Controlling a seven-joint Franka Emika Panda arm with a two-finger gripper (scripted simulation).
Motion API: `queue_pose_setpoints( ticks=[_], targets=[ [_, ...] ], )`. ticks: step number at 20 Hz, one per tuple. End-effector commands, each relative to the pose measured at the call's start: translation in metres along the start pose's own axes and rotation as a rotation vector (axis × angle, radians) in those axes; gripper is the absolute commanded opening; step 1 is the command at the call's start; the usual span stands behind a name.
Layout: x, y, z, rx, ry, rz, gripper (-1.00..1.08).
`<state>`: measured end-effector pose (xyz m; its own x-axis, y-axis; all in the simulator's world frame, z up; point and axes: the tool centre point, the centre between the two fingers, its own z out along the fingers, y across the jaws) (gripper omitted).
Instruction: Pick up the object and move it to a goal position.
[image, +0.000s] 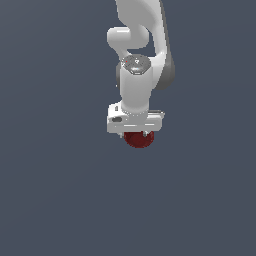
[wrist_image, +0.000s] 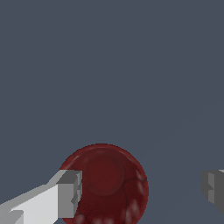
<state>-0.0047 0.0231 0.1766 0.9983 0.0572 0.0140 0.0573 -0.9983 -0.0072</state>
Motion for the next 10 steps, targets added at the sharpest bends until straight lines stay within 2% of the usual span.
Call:
queue_pose_setpoints(
  ticks=[1,10],
  targets=[
    [0.0,0.0,0.0,0.0,0.0,0.0,0.28],
    [-0.003,0.013,0.003,0.003,-0.015,0.021,0.28]
  ],
)
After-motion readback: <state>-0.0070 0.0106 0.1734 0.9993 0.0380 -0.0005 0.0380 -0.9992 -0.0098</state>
